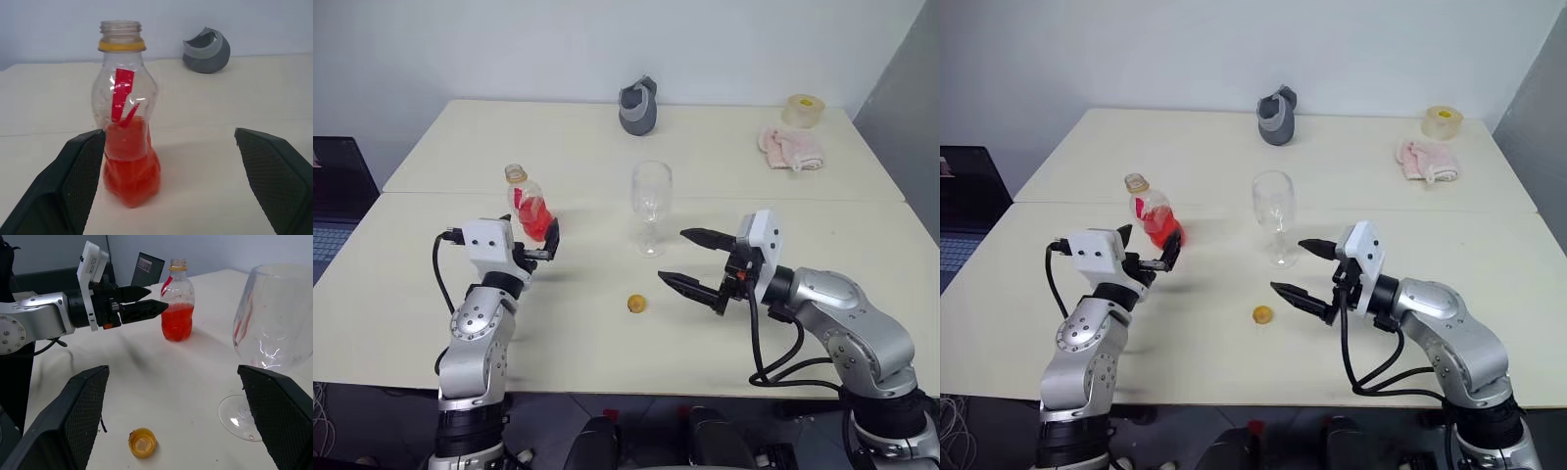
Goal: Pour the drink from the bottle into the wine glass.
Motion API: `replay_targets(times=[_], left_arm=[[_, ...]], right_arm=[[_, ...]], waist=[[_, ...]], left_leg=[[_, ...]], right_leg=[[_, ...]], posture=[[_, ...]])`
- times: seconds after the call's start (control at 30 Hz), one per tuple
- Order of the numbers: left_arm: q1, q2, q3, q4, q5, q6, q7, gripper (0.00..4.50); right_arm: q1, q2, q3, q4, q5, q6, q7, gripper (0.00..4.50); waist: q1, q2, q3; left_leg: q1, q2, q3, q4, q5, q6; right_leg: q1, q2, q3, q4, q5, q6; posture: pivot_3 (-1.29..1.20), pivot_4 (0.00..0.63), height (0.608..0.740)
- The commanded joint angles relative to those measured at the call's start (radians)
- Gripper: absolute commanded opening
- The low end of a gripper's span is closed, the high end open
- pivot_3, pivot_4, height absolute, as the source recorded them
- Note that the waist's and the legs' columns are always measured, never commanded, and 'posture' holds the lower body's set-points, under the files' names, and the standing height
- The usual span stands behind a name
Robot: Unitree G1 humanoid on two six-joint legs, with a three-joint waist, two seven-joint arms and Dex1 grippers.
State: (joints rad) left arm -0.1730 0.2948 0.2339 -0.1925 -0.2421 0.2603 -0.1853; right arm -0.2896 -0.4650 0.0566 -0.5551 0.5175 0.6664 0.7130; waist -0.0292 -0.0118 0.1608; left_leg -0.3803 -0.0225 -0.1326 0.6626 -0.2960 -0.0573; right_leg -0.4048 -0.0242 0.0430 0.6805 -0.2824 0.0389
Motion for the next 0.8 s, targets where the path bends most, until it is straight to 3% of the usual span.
replay_targets(times=[0.03, 0.8], left_arm=[[-0.01, 0.02, 0.022, 0.001, 0.011, -0.019, 0.002, 4.5], [-0.18, 0.114, 0.04, 0.415, 0.0, -0.154, -0.174, 4.5]], right_arm=[[0.002, -0.005, -0.025, -0.039, 0.018, -0.019, -0.017, 4.49], [0.029, -0.037, -0.059, -0.061, 0.042, -0.005, -0.081, 4.49]], waist=[[0.0, 0.0, 0.0], [0.0, 0.0, 0.0]], left_leg=[[0.0, 0.0, 0.0, 0.0, 0.0, 0.0], [0.0, 0.0, 0.0, 0.0, 0.0, 0.0]], right_leg=[[0.0, 0.0, 0.0, 0.0, 0.0, 0.0], [0.0, 0.0, 0.0, 0.0, 0.0, 0.0]], posture=[[0.0, 0.15, 0.74], [0.0, 0.15, 0.74]])
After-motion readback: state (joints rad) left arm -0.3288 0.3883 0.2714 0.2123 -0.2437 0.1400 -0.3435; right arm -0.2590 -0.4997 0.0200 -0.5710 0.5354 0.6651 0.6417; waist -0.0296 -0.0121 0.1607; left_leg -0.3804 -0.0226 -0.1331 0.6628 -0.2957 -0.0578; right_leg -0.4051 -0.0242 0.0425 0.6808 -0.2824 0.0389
